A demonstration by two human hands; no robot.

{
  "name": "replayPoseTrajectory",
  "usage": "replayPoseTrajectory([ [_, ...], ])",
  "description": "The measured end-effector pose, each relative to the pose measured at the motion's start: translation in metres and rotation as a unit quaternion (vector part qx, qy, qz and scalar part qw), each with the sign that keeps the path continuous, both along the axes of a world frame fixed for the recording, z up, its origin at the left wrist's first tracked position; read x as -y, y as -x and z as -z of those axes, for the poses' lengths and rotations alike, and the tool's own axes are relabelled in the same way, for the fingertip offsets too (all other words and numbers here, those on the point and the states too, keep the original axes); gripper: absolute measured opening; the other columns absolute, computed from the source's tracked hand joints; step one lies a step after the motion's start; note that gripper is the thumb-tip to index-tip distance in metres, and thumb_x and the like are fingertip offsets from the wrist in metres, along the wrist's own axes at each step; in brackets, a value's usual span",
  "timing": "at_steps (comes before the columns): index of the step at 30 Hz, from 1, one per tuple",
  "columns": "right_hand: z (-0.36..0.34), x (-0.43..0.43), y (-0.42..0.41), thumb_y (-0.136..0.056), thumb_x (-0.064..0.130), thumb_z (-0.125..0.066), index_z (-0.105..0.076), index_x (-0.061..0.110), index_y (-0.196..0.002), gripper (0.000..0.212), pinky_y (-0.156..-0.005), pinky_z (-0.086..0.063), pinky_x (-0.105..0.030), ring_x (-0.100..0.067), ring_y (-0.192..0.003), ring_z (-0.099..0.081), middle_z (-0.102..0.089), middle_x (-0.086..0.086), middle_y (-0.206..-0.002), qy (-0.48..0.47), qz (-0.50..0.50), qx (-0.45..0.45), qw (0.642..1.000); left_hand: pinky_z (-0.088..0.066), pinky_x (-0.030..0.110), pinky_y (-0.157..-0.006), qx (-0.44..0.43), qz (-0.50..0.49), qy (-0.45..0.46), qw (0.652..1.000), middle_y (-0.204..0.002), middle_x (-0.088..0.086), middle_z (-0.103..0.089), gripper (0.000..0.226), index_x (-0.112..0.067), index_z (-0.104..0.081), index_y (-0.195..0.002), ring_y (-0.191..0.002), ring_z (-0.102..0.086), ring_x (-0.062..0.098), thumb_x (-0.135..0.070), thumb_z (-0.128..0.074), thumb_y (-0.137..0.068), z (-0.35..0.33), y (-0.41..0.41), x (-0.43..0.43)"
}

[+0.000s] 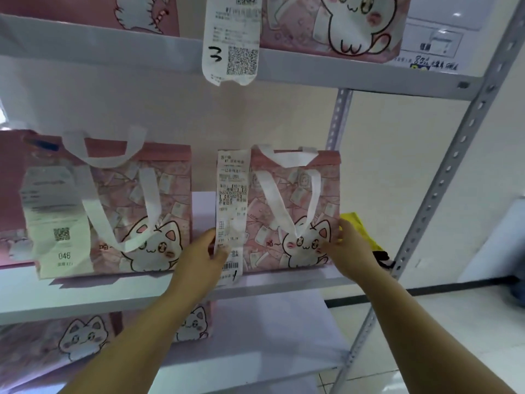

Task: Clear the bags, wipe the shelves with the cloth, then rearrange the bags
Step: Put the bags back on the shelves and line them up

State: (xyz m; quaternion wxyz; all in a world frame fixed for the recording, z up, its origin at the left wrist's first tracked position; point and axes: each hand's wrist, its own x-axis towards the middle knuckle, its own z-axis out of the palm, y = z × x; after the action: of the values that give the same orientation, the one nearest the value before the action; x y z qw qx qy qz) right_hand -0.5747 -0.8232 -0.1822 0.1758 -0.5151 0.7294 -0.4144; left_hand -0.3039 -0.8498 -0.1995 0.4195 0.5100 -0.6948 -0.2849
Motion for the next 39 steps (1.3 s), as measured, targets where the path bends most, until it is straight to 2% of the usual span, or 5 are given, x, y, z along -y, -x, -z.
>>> replayPoseTrajectory([
  [4,0.002,-0.010,0.002,-0.089,0.014,-0.055,-0.052,0.022,-0.115,0.027,-0.071,-0.056,-0.042,-0.018,-0.079,-0.065,-0.065,0.007,-0.089,0.029,0.029,0.011,0.999,-0.041,0.009,-0.060,-0.025,-0.017,-0.005,1.000,-0.095,-0.018,-0.061,0.029,-0.026,-0.058,-0.116,-0.079,-0.055,-0.008,-0.012,-0.056,-0.091,0.000,0.002,-0.003],
  [10,-0.002,-0.044,0.009,-0.092,0.018,-0.054,-0.055,0.030,-0.099,0.014,-0.042,-0.039,-0.004,0.008,-0.071,-0.056,-0.061,0.019,-0.086,0.099,0.039,0.003,0.994,-0.052,0.025,-0.072,-0.044,-0.017,0.019,0.999,-0.101,-0.011,-0.066,0.023,-0.024,-0.061,-0.108,-0.091,-0.062,0.007,-0.011,-0.060,-0.089,-0.006,0.000,-0.032],
  [13,-0.002,-0.066,0.008,-0.091,0.022,-0.055,-0.054,0.034,-0.091,0.012,-0.044,-0.039,-0.006,0.011,-0.068,-0.058,-0.063,0.022,-0.084,0.104,0.030,0.002,0.994,-0.054,0.032,-0.079,-0.054,-0.021,0.019,0.998,-0.102,-0.009,-0.067,0.022,-0.023,-0.062,-0.107,-0.093,-0.064,0.010,-0.011,-0.060,-0.088,-0.003,-0.003,-0.052],
  [23,0.006,-0.137,-0.032,-0.088,0.018,-0.062,-0.060,0.022,-0.097,0.010,-0.053,-0.042,-0.006,0.006,-0.079,-0.060,-0.065,0.020,-0.088,0.185,0.018,0.003,0.983,-0.047,0.012,-0.064,-0.082,-0.022,0.047,0.995,-0.100,-0.016,-0.065,0.024,-0.027,-0.059,-0.109,-0.091,-0.061,-0.004,-0.013,-0.060,-0.089,-0.003,-0.053,-0.117],
  [39,-0.097,-0.201,-0.253,-0.088,0.015,-0.064,-0.055,0.029,-0.090,0.017,-0.058,-0.045,-0.003,0.013,-0.074,-0.060,-0.060,0.025,-0.083,0.402,-0.078,0.004,0.912,-0.049,0.012,-0.062,-0.095,-0.061,0.238,0.965,-0.097,-0.023,-0.065,0.021,-0.032,-0.057,-0.107,-0.086,-0.063,-0.006,-0.018,-0.058,-0.090,-0.111,-0.278,-0.225],
])
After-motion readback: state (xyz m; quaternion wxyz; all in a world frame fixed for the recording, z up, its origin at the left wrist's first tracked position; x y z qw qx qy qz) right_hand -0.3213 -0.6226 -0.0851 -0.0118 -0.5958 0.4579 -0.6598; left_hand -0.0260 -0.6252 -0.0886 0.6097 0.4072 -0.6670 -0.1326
